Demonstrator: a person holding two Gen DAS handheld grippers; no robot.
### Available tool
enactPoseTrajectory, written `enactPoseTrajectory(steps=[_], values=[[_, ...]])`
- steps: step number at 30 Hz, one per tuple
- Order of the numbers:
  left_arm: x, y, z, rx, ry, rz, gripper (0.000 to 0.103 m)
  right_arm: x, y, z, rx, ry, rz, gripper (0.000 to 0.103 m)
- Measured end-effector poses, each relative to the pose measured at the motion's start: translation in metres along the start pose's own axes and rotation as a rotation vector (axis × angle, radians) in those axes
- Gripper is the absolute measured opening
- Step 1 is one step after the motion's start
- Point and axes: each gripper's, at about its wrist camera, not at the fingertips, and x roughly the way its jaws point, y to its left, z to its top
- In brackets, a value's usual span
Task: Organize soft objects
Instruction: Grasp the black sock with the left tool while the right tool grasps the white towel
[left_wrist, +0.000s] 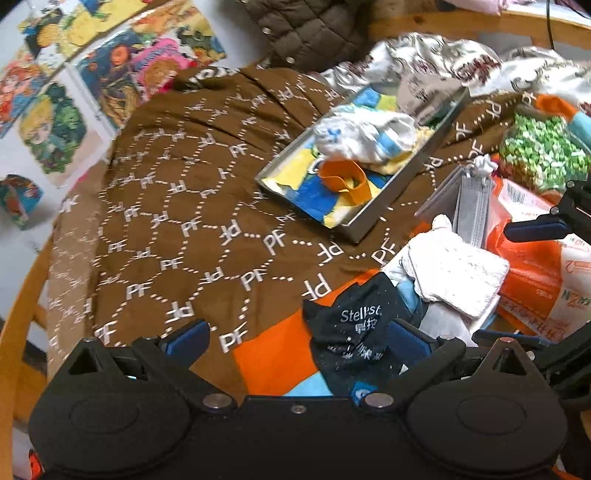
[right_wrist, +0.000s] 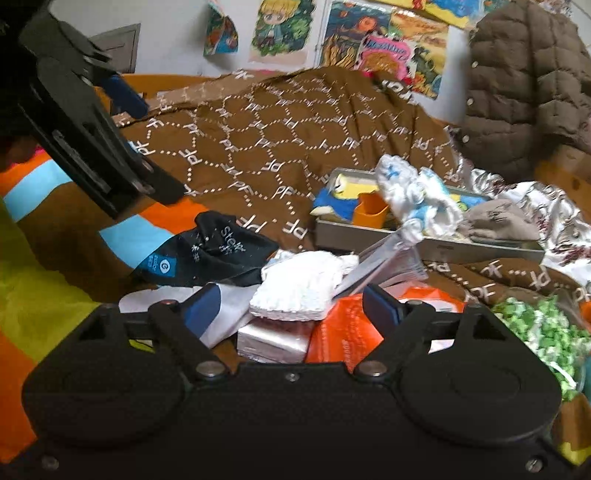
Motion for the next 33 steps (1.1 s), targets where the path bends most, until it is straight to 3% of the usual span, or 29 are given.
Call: enactPoseTrajectory(steps=[3, 9, 12, 18, 23, 33], values=[[0.018, -0.004, 0.002, 0.048, 0.003, -0.011, 0.102, 0.005, -0.001, -0.001, -0.008, 0.025, -0.002, 0.068], [0.044, -0.011, -0.001, 0.149, 0.014, -0.062, 0.102, 0.016, -0.001, -0.004, -0.031, 0.046, -0.012, 0.067], [0.054, -0.013, -0.003, 0.171, 0.038, -0.116, 0.096, 0.02, 0.003, -0.005, -0.057, 0.047, -0.02, 0.067], [0.064, -0.009, -0.007, 0.139, 0.08, -0.198, 0.08, 0.025, 0.013, -0.005, -0.122, 0.049, -0.047, 0.065], [0.065, -0.01, -0.009, 0.125, 0.091, -0.232, 0.051, 0.02, 0.018, -0.005, -0.157, 0.028, -0.06, 0.064], [0.064, -0.012, -0.007, 0.11, 0.1, -0.266, 0.019, 0.025, 0.015, -0.006, -0.152, 0.036, -0.039, 0.057]])
